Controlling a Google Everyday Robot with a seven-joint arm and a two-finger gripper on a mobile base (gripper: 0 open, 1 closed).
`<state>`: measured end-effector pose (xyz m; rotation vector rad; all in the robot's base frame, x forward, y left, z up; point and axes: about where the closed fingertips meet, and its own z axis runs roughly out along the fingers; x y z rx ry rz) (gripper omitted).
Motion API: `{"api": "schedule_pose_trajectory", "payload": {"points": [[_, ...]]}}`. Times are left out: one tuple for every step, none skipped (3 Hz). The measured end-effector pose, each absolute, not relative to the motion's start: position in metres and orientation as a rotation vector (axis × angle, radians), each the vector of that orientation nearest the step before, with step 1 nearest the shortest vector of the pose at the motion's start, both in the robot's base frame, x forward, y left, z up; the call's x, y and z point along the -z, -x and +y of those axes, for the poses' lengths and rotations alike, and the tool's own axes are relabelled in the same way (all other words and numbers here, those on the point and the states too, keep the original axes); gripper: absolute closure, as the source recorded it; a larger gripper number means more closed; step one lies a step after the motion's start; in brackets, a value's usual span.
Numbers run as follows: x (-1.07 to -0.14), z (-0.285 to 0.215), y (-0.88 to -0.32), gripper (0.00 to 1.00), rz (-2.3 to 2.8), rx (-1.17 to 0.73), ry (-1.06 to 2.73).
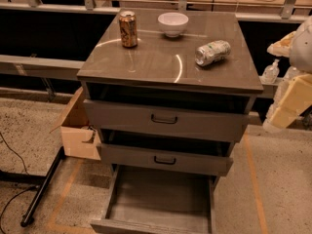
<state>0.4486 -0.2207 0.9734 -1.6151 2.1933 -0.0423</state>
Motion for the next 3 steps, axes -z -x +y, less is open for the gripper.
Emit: {"api": "schedule_pose_trajectory", "payload": {"points": [[-0.959,-0.236,-0.466,0.0,2.116,-0.069,1.41],[-0.937,-0.246,-0.488,0.0,2.042,-0.164,1.22],[-0.93,-0.253,-0.524,0.0,1.947,-0.206,1.031]]}}
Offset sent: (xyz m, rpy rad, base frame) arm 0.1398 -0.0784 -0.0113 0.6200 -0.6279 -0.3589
